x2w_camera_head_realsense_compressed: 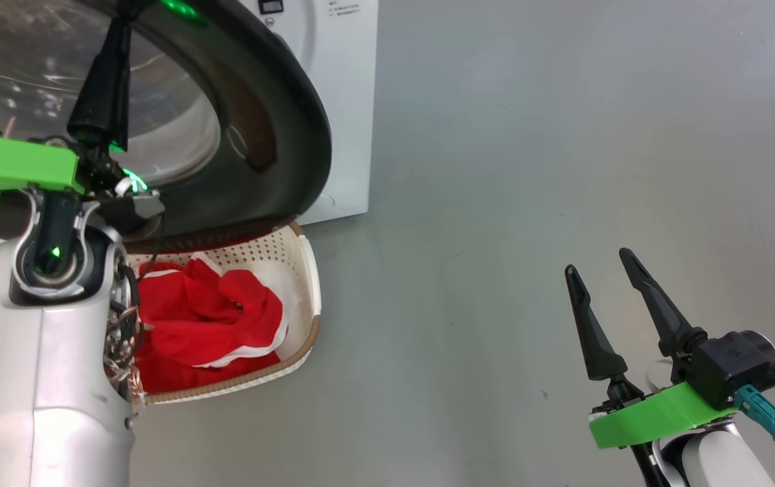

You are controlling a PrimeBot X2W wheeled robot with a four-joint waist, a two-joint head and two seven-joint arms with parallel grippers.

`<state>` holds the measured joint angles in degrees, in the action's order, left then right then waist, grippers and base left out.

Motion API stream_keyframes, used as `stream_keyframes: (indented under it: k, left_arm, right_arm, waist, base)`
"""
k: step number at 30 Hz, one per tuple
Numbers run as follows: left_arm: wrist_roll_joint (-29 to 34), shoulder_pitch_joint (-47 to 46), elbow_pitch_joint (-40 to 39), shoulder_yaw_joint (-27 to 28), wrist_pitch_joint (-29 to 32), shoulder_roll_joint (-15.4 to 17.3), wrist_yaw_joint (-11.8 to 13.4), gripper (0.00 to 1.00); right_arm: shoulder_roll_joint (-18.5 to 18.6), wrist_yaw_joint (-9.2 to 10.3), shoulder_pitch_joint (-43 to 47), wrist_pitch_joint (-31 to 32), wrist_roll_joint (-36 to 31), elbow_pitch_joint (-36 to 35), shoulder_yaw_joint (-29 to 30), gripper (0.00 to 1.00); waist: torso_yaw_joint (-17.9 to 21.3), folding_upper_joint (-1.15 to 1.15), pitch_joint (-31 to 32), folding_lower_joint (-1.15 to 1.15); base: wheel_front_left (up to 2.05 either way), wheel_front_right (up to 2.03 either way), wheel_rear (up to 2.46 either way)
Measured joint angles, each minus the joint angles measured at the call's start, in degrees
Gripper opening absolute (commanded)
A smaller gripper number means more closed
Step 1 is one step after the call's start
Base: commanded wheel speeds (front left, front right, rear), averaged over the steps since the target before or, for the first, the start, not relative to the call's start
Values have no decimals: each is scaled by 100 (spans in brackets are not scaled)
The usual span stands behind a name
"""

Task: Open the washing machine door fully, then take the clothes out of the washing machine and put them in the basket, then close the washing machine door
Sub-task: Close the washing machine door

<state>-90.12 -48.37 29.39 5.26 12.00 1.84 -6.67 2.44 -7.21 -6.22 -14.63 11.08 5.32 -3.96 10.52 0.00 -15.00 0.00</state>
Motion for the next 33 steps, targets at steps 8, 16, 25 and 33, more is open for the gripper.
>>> stream_keyframes:
  k: [8, 16, 25, 33]
  left_arm:
    - [47, -159, -59, 10, -107, 2, 0, 0]
    - [83, -264, -103, 14, -108, 3, -21, 0]
    - [82, -41, -293, -55, -42, 0, -40, 0]
    - [526, 1129, -972, -398, -149, 32, -40, 100]
  right_arm:
    - [0, 0, -29, 0, 20, -27, 3, 100]
    - [-1, 0, -52, 0, 76, -57, 2, 100]
    - [0, 0, -108, 0, 146, -44, 68, 100]
    - [0, 0, -90, 0, 146, 34, 112, 100]
  waist:
    - [142, 0, -116, 0]
    - [219, 0, -219, 0]
    - [186, 0, -159, 0]
    - [-71, 0, 92, 0]
  base:
    - [0, 0, 0]
    - [0, 0, 0]
    - [0, 0, 0]
    - [0, 0, 0]
